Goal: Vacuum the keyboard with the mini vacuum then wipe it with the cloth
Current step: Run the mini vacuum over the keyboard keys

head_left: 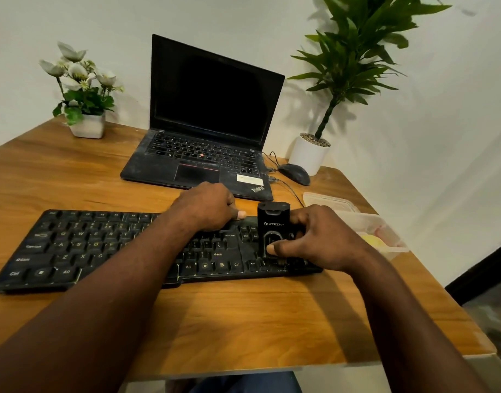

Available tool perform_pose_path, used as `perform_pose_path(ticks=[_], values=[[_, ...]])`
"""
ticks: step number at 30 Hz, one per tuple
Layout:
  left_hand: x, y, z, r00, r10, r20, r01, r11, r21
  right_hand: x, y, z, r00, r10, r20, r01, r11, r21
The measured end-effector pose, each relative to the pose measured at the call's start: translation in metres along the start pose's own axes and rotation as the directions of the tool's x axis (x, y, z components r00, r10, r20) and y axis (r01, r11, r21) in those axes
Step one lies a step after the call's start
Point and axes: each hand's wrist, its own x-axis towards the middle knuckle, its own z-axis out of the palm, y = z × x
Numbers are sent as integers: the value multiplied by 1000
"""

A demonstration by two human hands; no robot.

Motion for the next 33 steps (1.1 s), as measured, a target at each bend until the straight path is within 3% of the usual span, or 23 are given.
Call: perform_pose_path(ticks=[9,13,16,20,23,26,30,33], values=[[1,-3,0,1000,-3,-4,3,1000,3,2,-1,-6,999,15,31,-15,1000,-13],[2,-3,1,1000,-1,-1,1,1000,3,-1,-3,-2,998,1,-60,-6,997,-72],[1,-2,0,1000,5,5,-5,1000,-7,-13,1,0,998,22,-52,-21,1000,15],[0,-1,-1,1000,1,-1,-1,1000,-13,-38,9,0,977,77,-199,-87,995,-43],[-1,0,-1,1000,4,-10,-4,1000,-5,-56,6,7,978,67,-198,-80,995,-60],[-2,1,0,1000,2,-11,-2,1000,8,-63,6,13,952,51,-303,-74,995,-64],[0,0,0,1000,-3,-3,3,1000,-3,-68,6,27,958,69,-277,-69,998,10],[1,-1,1,1000,-5,-5,5,1000,-6,-71,13,33,919,76,-387,-64,997,43]])
